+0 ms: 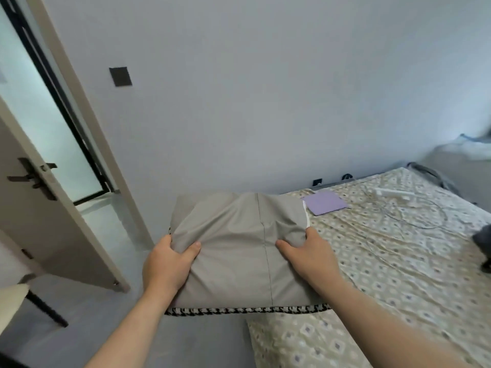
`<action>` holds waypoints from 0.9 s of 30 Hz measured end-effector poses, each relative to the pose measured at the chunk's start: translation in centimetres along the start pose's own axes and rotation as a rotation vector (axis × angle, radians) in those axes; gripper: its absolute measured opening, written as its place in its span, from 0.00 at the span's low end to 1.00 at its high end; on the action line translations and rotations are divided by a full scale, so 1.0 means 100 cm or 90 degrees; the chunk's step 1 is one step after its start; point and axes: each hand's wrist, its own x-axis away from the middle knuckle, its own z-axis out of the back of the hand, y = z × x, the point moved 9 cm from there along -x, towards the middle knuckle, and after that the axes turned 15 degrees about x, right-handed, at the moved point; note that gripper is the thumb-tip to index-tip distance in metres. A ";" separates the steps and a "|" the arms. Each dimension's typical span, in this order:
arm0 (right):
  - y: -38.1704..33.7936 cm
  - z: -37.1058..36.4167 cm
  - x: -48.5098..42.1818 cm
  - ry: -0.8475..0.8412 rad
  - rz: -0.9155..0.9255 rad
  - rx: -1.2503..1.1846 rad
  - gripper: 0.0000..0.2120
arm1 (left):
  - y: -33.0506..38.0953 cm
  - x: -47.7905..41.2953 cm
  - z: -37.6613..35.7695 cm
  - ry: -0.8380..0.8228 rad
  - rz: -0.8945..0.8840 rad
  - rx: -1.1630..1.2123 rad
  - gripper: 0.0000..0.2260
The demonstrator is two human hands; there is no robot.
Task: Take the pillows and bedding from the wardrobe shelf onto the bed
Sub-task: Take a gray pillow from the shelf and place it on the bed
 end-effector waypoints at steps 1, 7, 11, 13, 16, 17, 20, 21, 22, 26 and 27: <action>0.016 0.005 -0.009 0.009 -0.025 0.005 0.25 | 0.003 -0.010 -0.025 -0.027 -0.004 0.001 0.16; 0.103 0.023 -0.064 0.087 -0.202 0.034 0.25 | 0.020 -0.076 -0.186 -0.209 -0.049 0.020 0.16; 0.140 0.020 -0.104 0.144 -0.327 0.049 0.24 | 0.022 -0.127 -0.292 -0.333 -0.075 0.046 0.14; 0.152 0.018 -0.118 0.165 -0.384 0.055 0.24 | 0.023 -0.150 -0.339 -0.393 -0.085 0.059 0.14; 0.175 0.014 -0.126 0.202 -0.487 0.059 0.25 | 0.024 -0.167 -0.412 -0.499 -0.104 0.064 0.16; 0.179 0.013 -0.124 0.209 -0.510 0.061 0.24 | 0.026 -0.169 -0.427 -0.520 -0.112 0.060 0.16; 0.203 0.006 -0.118 0.229 -0.596 0.060 0.25 | 0.030 -0.163 -0.484 -0.612 -0.138 0.044 0.17; 0.208 0.004 -0.115 0.232 -0.616 0.052 0.25 | 0.030 -0.159 -0.498 -0.633 -0.142 0.043 0.17; 0.212 0.001 -0.111 0.234 -0.631 0.046 0.26 | 0.030 -0.155 -0.508 -0.649 -0.144 0.045 0.17; 0.245 -0.026 -0.091 0.255 -0.712 0.032 0.25 | 0.004 -0.124 -0.558 -0.730 -0.142 0.040 0.18; 0.253 -0.035 -0.084 0.266 -0.727 0.027 0.24 | -0.006 -0.114 -0.566 -0.747 -0.136 0.046 0.17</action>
